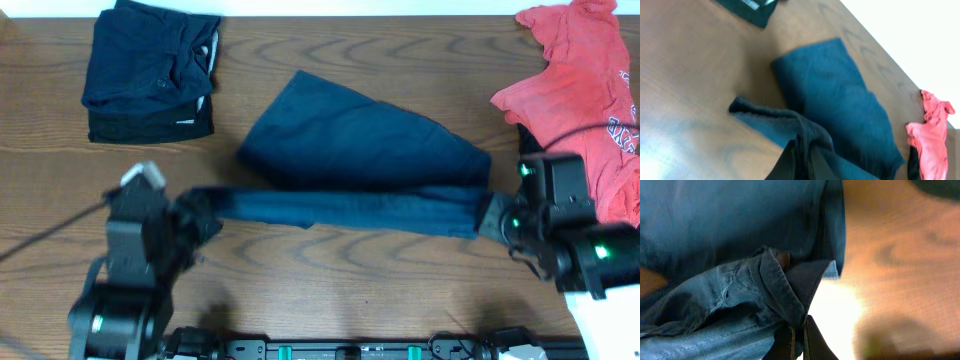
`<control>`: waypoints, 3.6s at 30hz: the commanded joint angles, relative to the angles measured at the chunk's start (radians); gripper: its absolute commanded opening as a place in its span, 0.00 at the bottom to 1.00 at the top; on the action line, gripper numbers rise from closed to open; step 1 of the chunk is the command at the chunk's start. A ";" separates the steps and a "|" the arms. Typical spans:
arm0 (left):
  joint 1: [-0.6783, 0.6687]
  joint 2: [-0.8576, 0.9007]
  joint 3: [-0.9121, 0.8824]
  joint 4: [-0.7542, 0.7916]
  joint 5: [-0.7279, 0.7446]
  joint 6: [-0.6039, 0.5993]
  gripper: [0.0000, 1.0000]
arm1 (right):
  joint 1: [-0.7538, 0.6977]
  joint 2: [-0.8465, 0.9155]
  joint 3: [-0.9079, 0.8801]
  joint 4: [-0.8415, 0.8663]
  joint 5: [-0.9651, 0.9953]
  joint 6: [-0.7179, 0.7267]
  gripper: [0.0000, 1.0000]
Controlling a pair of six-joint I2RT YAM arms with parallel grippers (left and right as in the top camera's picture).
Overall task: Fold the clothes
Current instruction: 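Lift the bottom hem with both grippers and fold it up over the top, then release the hem with both grippers and raise them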
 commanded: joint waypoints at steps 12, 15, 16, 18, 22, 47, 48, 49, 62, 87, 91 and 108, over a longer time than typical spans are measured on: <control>-0.043 0.568 0.014 0.577 -0.071 0.159 0.06 | -0.172 0.346 0.016 0.306 0.131 -0.132 0.01; -0.062 0.649 0.014 0.684 -0.071 0.200 0.06 | -0.190 0.413 0.016 0.343 0.125 -0.137 0.01; -0.069 0.671 0.014 0.718 -0.071 0.210 0.06 | -0.193 0.435 0.016 0.359 0.124 -0.137 0.01; -0.077 0.718 0.014 0.789 -0.072 0.212 0.06 | -0.193 0.481 0.016 0.400 0.124 -0.137 0.01; -0.082 0.805 0.014 0.911 -0.071 0.210 0.06 | -0.198 0.564 0.016 0.486 0.124 -0.137 0.01; -0.081 0.863 0.015 0.930 0.102 0.472 0.98 | -0.264 0.518 0.045 0.446 -0.093 -0.284 0.88; -0.081 0.865 0.015 0.922 0.124 0.492 0.98 | -0.263 0.517 0.045 0.425 -0.108 -0.294 0.87; -0.082 0.867 0.015 0.912 0.137 0.518 0.98 | -0.260 0.518 0.045 0.409 -0.128 -0.306 0.85; -0.173 0.877 0.017 0.815 0.140 0.756 0.89 | 0.002 0.532 0.045 0.512 -0.216 -0.360 0.01; -0.248 1.110 0.074 0.894 0.106 0.739 0.15 | 0.016 0.860 0.045 0.682 -0.167 -0.338 0.01; -0.267 1.169 0.109 0.876 0.105 0.761 0.13 | -0.001 0.860 0.045 0.681 -0.167 -0.338 0.01; -0.270 1.282 0.227 0.986 -0.090 0.760 0.13 | -0.010 0.860 0.044 0.673 -0.159 -0.338 0.01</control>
